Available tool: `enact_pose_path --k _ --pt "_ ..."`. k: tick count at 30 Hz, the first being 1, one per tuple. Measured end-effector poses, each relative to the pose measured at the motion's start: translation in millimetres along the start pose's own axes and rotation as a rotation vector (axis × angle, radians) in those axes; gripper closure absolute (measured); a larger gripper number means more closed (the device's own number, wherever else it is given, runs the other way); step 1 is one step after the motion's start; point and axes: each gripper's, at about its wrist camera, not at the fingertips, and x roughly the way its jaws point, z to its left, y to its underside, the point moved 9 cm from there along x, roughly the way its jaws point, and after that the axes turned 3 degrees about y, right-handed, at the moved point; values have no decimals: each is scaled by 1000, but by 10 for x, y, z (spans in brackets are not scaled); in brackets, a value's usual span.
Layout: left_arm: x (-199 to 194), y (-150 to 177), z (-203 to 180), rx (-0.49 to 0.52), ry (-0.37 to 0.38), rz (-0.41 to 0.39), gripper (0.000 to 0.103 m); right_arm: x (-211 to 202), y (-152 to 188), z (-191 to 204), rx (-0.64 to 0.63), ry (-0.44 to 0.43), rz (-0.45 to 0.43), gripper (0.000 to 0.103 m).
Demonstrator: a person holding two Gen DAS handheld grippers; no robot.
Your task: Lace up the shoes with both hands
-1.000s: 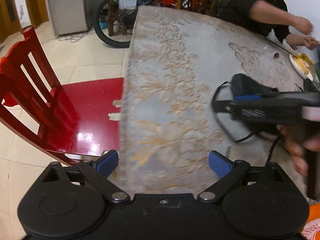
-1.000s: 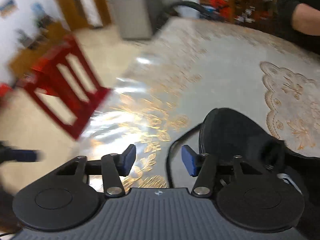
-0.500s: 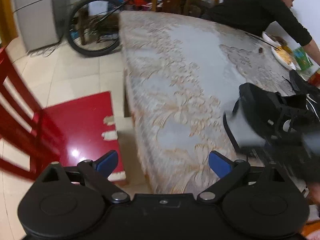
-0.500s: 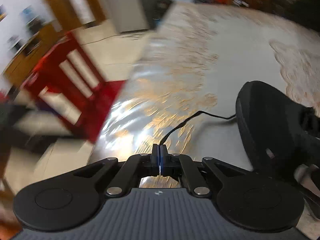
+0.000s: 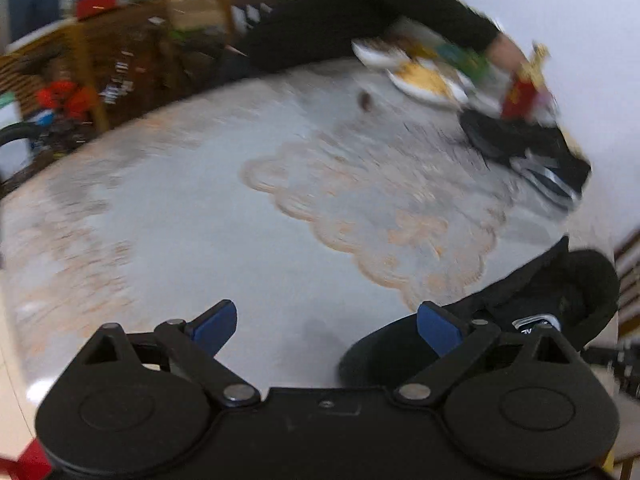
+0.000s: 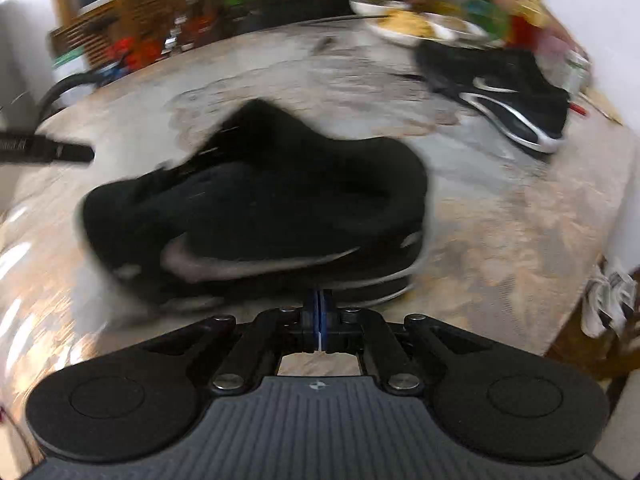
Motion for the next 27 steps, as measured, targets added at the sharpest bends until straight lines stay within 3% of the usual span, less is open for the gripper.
enact_pose_path --k 2,5,11,18,23,27 --pt "129 18 -123 56 -11 34 7 83 -64 -52 3 -18 -3 102" --pt "158 73 -267 115 -58 20 7 168 -154 -68 -75 -15 -41 102" --pt "44 336 -307 -55 -73 29 7 387 -361 -32 -216 -120 -58 102" --pt "-189 629 -620 -198 -105 22 7 579 -664 210 -364 -224 -118 102" --pt "-295 691 -812 -250 -163 11 7 594 -802 264 -371 -285 -128 102" --pt "-467 753 -813 -270 -229 19 7 503 -831 -5 -339 -285 -132 102"
